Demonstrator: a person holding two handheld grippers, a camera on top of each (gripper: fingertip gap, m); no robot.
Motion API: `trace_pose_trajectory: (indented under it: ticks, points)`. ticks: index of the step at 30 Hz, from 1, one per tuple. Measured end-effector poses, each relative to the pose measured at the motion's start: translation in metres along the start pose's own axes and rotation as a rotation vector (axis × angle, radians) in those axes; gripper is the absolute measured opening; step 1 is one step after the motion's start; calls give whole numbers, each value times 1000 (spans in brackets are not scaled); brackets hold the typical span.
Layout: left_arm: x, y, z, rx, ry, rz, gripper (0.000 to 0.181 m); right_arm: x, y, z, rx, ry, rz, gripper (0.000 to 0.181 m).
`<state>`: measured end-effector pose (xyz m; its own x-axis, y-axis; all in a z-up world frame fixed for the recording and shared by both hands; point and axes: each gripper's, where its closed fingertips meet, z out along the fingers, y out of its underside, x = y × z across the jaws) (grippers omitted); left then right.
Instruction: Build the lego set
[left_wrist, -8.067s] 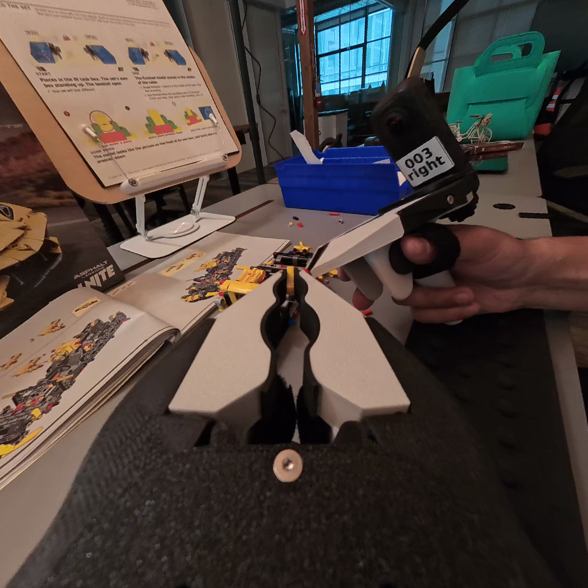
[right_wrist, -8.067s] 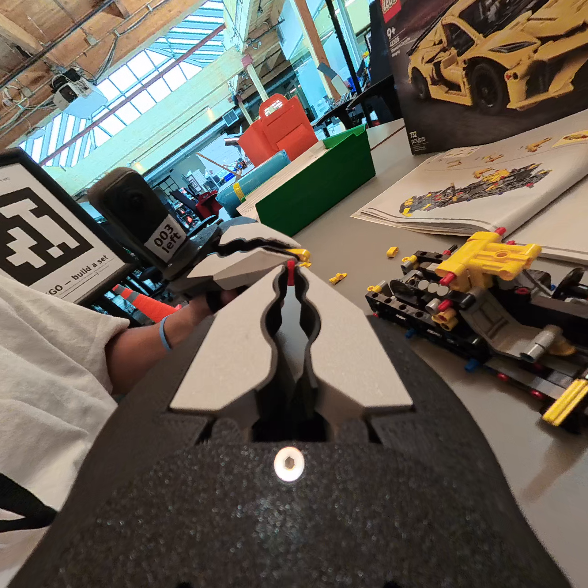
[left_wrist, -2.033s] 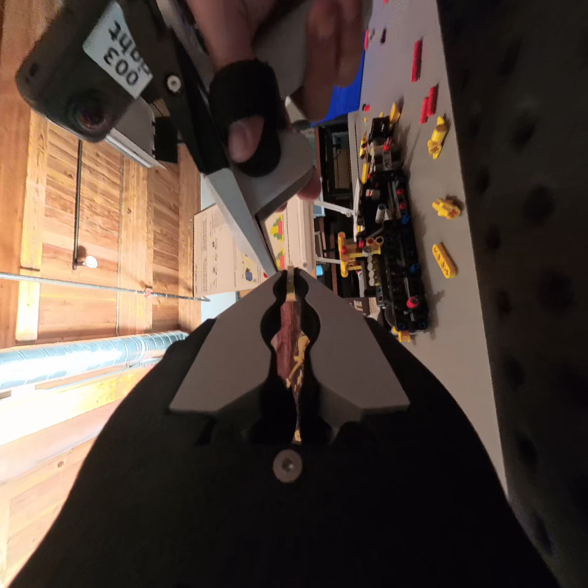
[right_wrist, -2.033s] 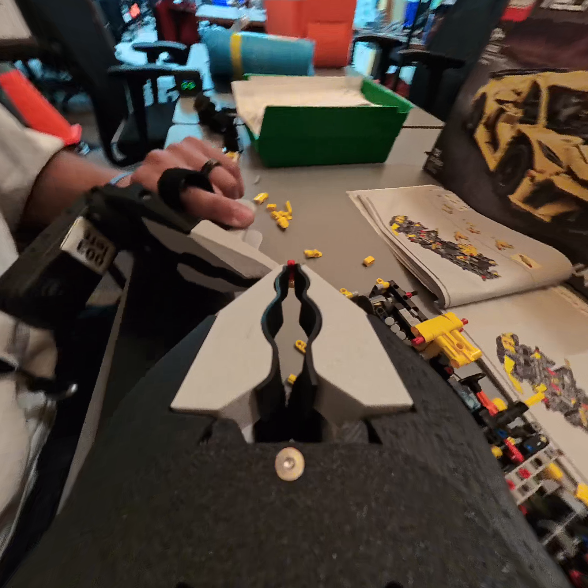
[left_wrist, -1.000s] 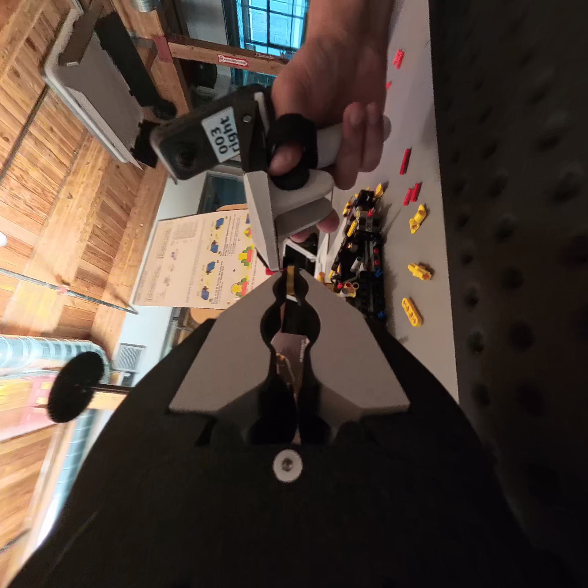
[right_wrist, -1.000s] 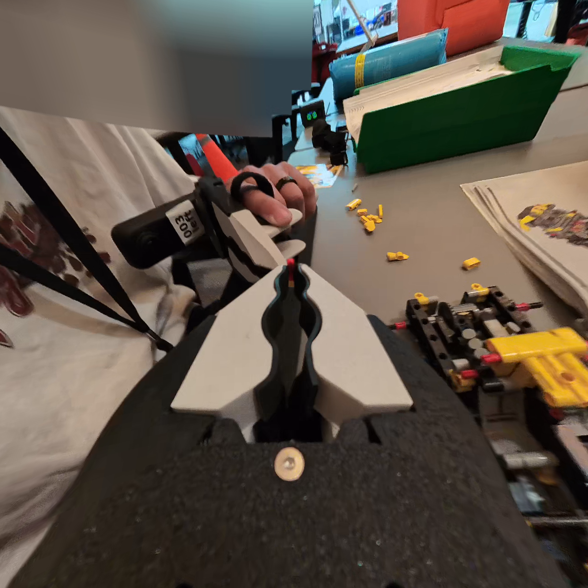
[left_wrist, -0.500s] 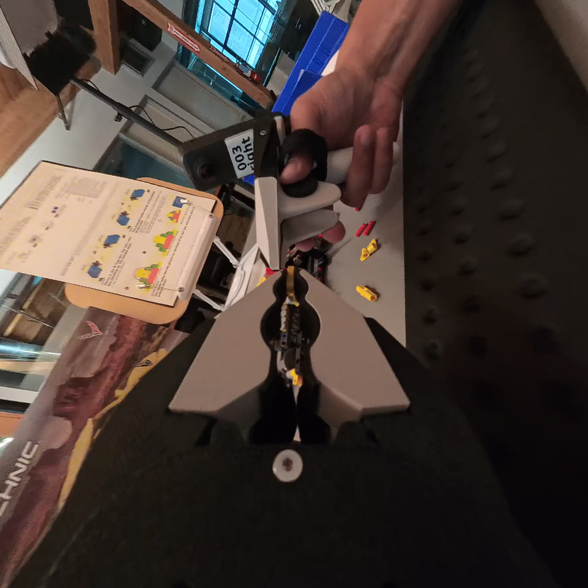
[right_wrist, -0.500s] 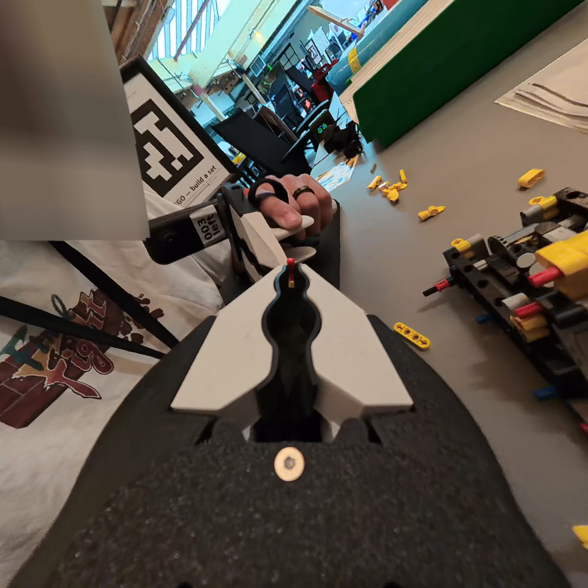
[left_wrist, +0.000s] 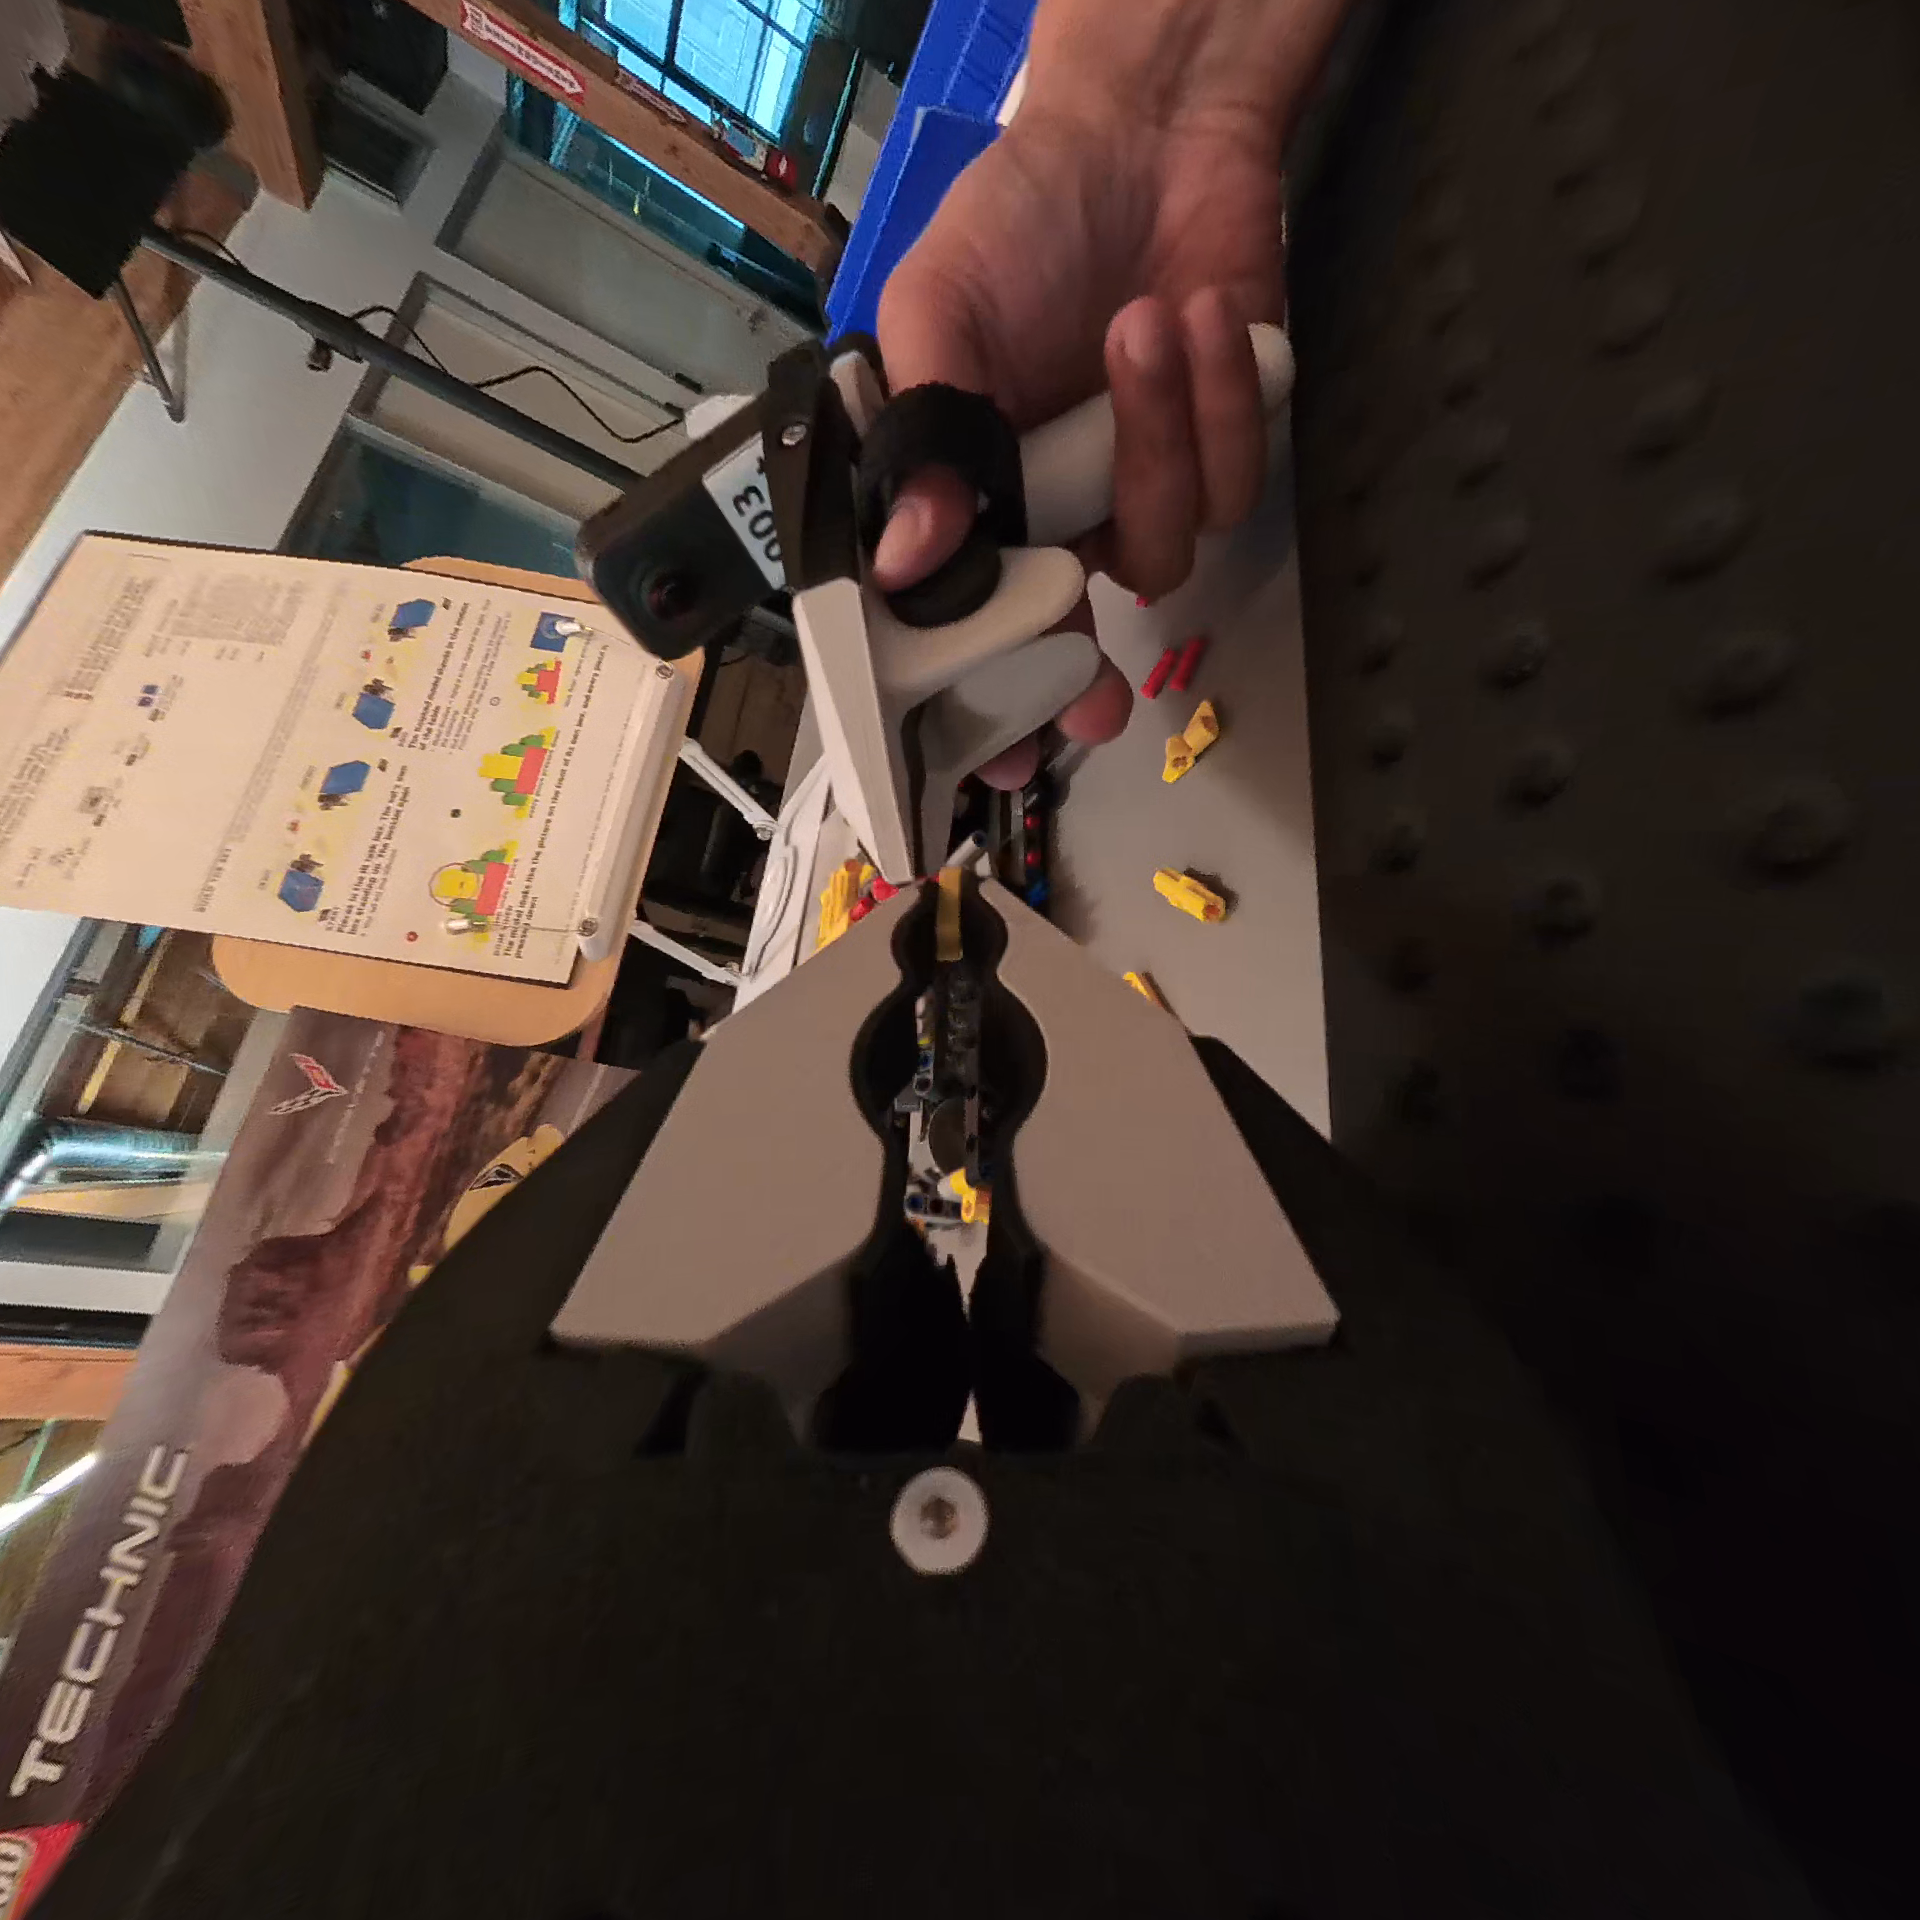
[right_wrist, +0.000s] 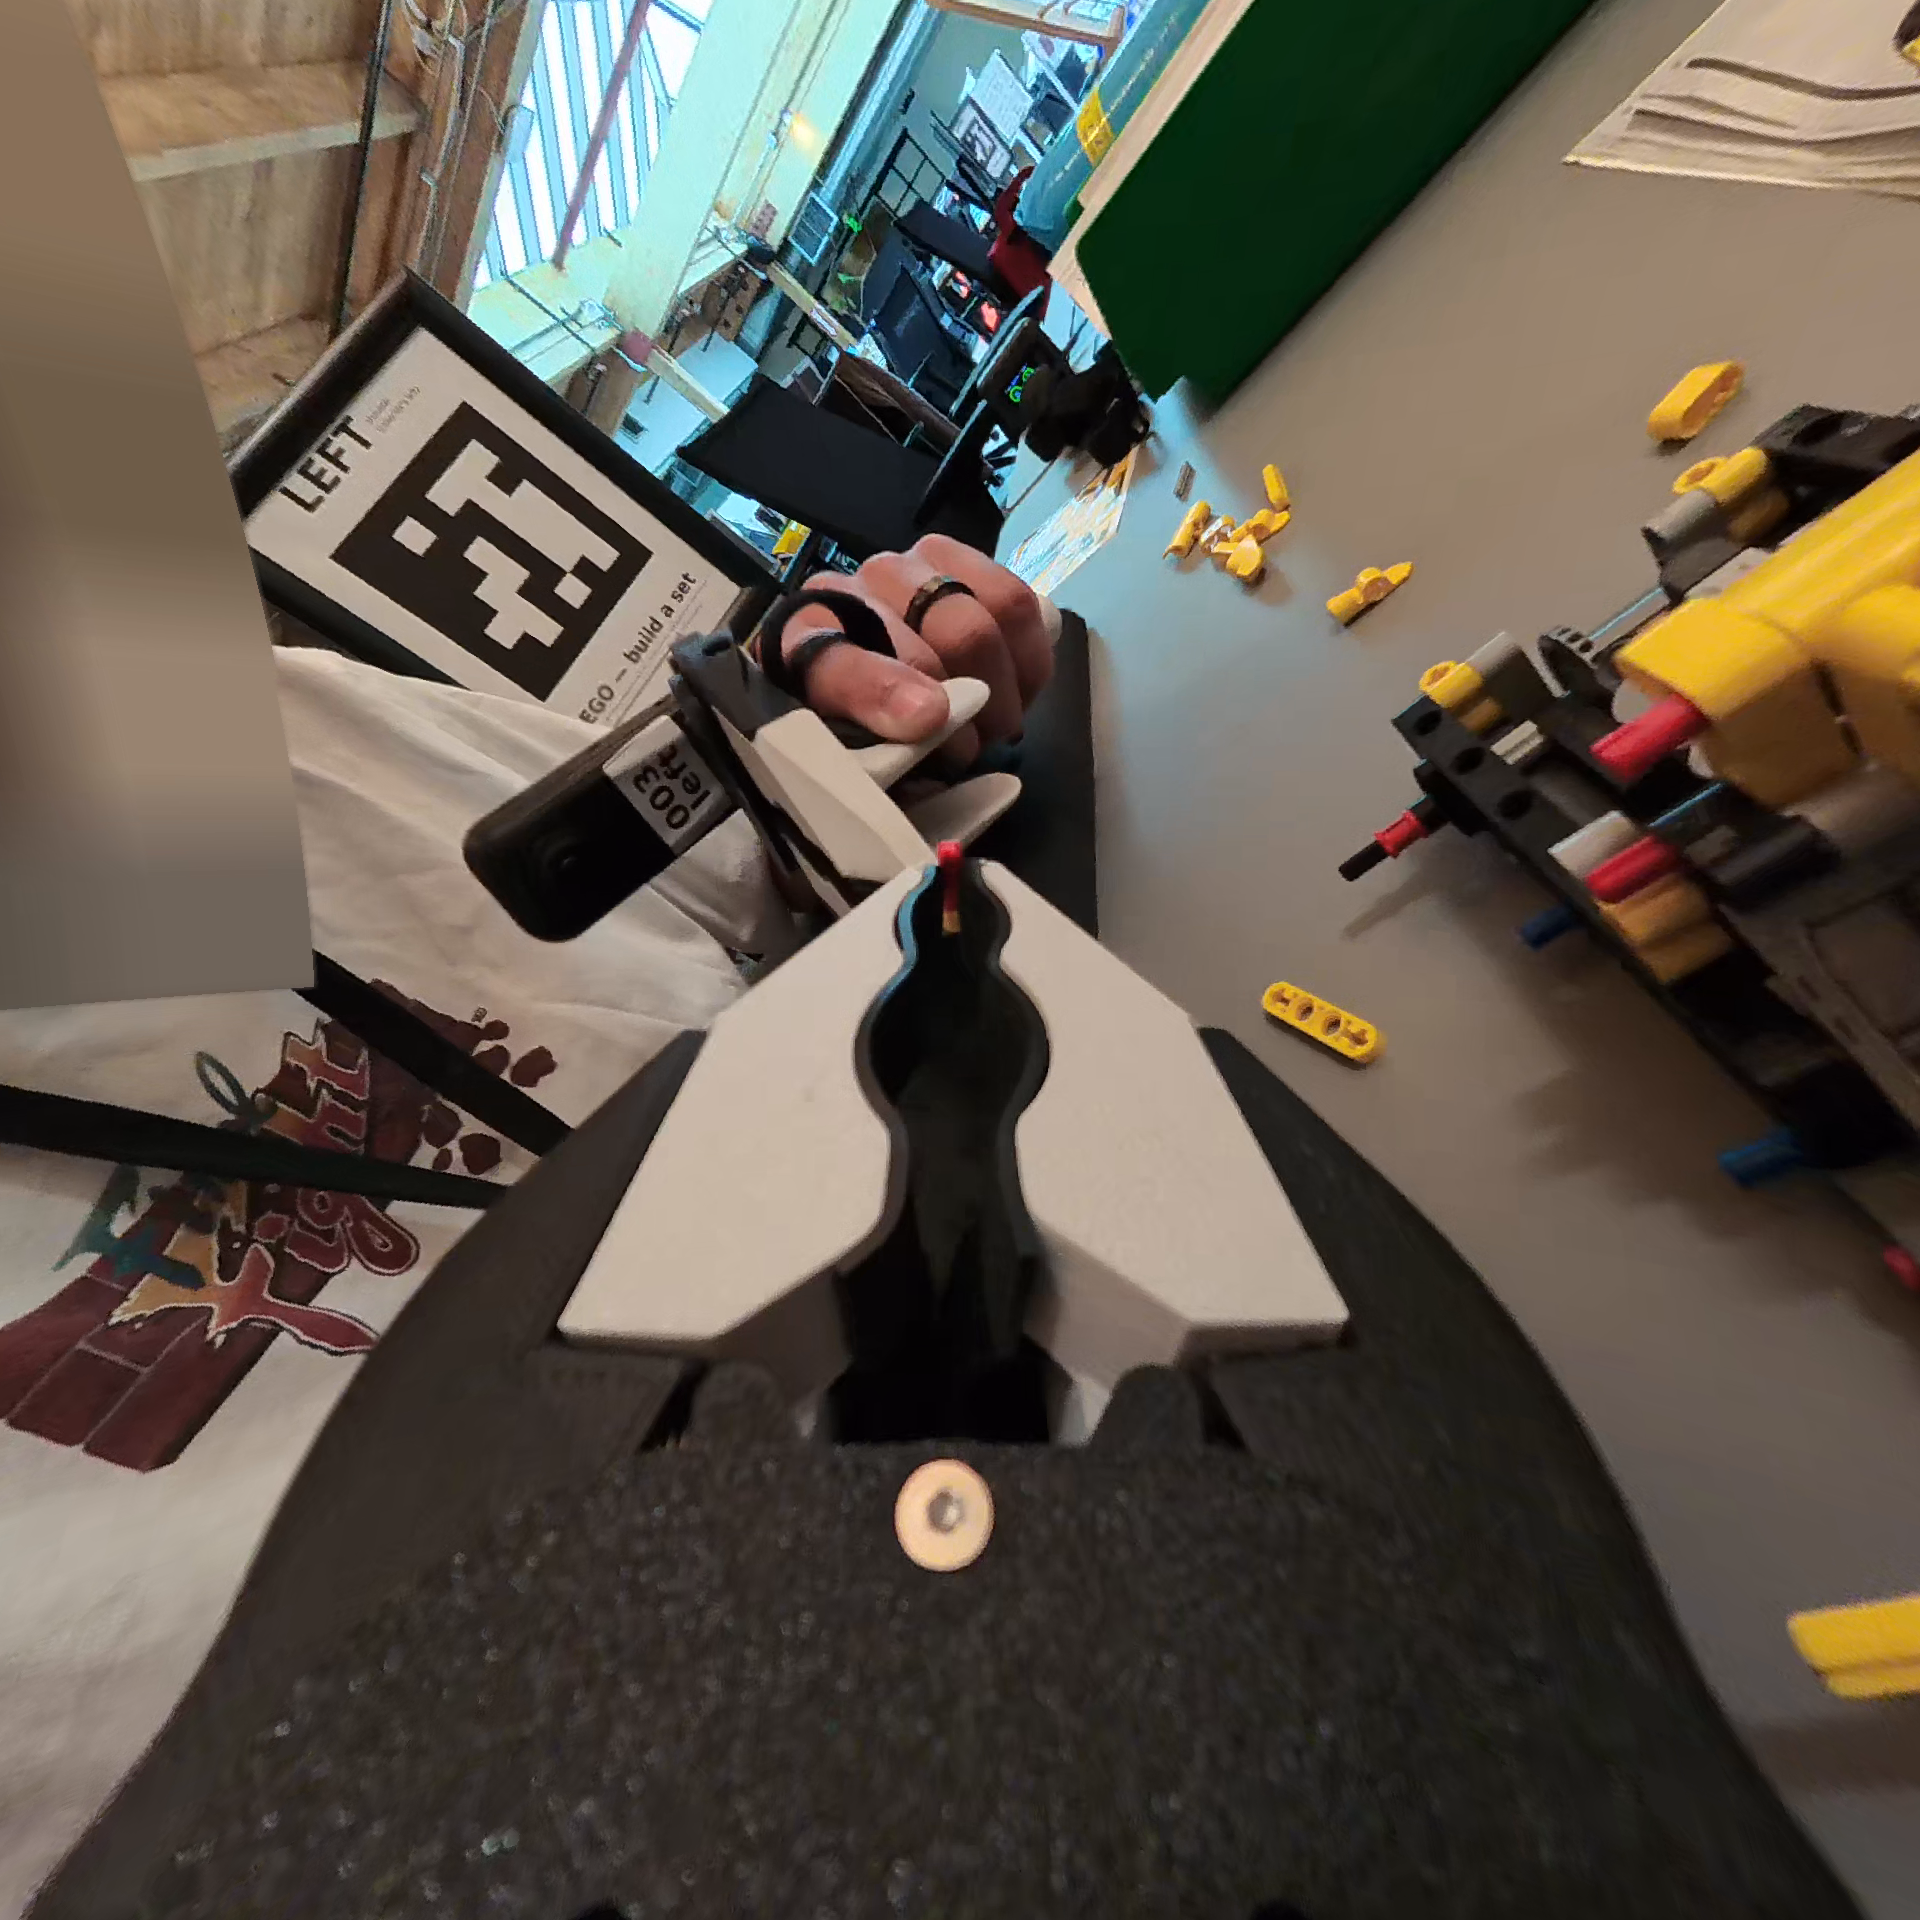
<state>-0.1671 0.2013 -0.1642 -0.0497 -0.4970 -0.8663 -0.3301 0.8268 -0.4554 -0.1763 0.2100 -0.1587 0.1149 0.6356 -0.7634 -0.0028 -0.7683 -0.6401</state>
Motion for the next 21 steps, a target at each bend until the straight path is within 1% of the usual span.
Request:
trace_pose_trajectory:
  ticks: [1,4,7,9,12,14,16,18,21]
  points:
    - [2,2,1,-11,8,10,3,3,1,1,-7,16,-6,2]
    - [14,7,3,-47,29,120,3,12,11,2,-74,66,-5,2]
    - [12,5,3,-33,35,88,3,10,10,1,-63,45,8,3]
    - [13,6,5,-41,40,89,3,13,10,1,-70,73,-35,2]
    - [12,5,3,-19,87,-69,3,10,10,2,-67,69,-53,2]
    - [14,6,4,-19,126,-146,3,14,12,3,-85,104,-87,3]
    - [13,6,4,-14,133,-183,3,14,11,2,-76,88,-50,3]
    - [11,5,4,-5,116,-167,3,13,8,2,-56,57,-10,3]
    - [12,4,3,8,131,-198,3,12,9,3,-54,32,36,3]
